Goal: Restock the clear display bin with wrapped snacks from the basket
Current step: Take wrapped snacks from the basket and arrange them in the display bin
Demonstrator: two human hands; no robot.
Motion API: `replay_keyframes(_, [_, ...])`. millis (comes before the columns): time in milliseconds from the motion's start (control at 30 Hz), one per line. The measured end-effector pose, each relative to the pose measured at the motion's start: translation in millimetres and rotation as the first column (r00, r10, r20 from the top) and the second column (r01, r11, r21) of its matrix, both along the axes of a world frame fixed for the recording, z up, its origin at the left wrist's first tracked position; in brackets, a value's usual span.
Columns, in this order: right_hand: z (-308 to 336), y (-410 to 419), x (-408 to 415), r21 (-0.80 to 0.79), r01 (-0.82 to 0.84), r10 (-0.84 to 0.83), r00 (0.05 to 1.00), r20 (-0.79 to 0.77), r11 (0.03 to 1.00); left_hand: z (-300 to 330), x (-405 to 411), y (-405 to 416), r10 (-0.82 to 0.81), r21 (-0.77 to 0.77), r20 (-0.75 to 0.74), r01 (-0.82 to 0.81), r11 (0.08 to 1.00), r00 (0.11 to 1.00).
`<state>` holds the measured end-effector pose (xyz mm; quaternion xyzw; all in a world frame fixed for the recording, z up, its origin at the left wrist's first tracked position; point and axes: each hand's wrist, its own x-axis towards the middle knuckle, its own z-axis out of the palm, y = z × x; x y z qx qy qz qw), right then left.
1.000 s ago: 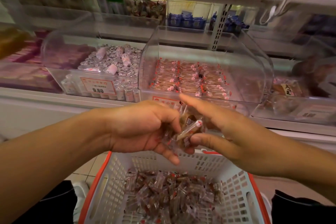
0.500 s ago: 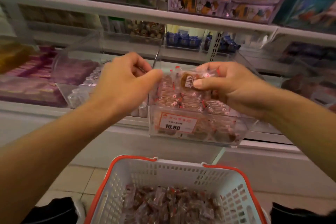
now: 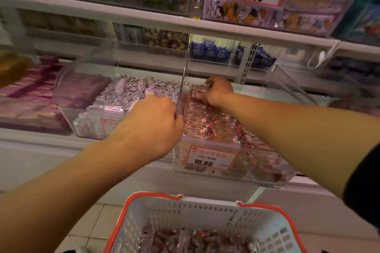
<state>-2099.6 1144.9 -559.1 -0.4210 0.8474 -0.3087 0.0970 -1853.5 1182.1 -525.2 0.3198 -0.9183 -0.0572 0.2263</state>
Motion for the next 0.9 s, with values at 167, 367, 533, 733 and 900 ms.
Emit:
replay_keyframes(167, [0,11,-4,-0.005,-0.042,0.041,0.995,-0.093,0.999,-2,4,-5,-0.032,0.006,-0.015,0.032,0.999,0.999])
replay_keyframes(367, [-6,-1,8,-0.121,0.263,-0.267,0.963,-0.018,0.957,-3,3,-3,-0.003,0.021,-0.023,0.003,1.000,1.000])
replay_keyframes(533, [-15,-17,28,-0.155,0.338,-0.312,0.934,0.172,0.928,-2,3,-2,-0.002,0.016,-0.039,0.003,1.000,0.999])
replay_keyframes(733, [-10,-6,11,-0.060,0.277,-0.272,0.959,0.083,0.959,-4,2,-2,0.013,0.021,-0.053,-0.012,1.000,0.998])
replay_keyframes(900, [-13,-10,10,0.041,0.319,-0.318,0.948,-0.021,0.947,-5,3,-2,0.015,0.019,-0.060,-0.014,1.000,0.998])
